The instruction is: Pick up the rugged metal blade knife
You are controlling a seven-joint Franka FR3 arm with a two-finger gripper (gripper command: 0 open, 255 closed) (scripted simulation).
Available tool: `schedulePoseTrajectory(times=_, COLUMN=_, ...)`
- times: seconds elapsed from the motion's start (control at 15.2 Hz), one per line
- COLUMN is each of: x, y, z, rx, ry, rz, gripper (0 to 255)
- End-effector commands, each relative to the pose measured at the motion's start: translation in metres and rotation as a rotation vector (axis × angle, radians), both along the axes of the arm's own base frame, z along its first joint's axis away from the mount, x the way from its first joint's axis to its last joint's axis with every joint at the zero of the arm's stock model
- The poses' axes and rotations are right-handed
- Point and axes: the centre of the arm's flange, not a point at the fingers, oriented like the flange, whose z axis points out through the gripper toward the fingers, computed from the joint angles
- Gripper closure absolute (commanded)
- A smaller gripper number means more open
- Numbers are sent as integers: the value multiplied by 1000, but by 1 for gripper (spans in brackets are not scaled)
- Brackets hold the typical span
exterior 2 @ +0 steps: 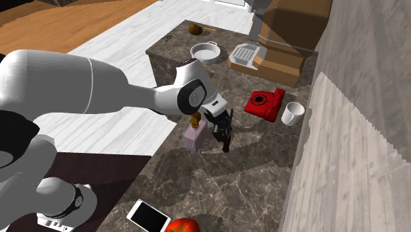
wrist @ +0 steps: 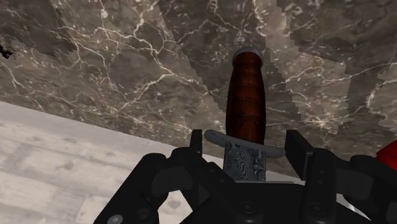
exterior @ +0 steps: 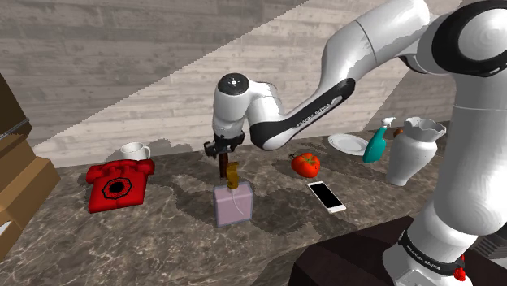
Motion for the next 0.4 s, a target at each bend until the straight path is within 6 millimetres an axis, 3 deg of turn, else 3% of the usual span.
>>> schedulePoseTrajectory(times=0.0, x=0, y=-1, z=11, rx=0, ry=0, rz=0, gripper=255)
schedulePoseTrajectory(times=0.33, x=0, y=-1, z=28, rx=0, ry=0, rz=0, gripper=255)
